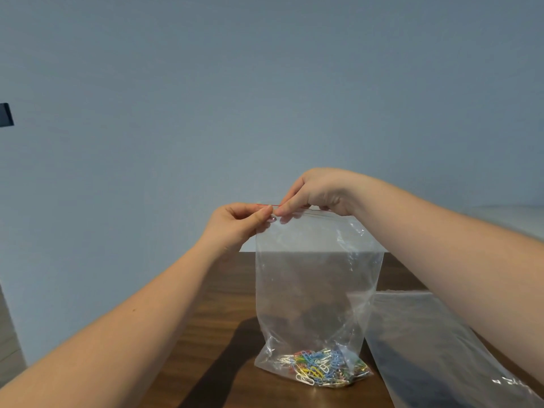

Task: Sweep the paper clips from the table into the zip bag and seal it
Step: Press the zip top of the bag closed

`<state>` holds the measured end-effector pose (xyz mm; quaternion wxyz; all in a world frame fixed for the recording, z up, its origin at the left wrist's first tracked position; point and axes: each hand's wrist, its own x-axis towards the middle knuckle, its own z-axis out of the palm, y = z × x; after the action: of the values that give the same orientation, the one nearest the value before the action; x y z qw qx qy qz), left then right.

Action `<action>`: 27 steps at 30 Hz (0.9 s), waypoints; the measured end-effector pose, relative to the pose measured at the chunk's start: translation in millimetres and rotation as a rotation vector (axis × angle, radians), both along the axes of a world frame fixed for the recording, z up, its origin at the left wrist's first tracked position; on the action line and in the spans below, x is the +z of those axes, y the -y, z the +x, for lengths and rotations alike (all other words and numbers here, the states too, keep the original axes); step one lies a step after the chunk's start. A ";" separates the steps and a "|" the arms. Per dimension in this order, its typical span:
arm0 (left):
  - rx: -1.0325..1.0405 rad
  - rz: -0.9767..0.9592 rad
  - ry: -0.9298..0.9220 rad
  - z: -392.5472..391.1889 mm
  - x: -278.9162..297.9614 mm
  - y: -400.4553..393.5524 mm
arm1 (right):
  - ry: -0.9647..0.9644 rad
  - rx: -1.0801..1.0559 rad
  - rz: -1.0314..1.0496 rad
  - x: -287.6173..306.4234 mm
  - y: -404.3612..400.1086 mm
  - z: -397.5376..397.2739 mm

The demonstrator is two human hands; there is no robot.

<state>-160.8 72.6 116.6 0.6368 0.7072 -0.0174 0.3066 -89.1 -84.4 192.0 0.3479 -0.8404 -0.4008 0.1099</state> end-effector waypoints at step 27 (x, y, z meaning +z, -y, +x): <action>0.092 -0.012 0.059 -1.3 2.5 -4.5 | 0.081 0.040 0.110 -5.1 -10.0 -3.0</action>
<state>-162.1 77.1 119.2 0.6257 0.6940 -0.0019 0.3562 -92.1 -74.5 186.8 0.3747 -0.8155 -0.4368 0.0609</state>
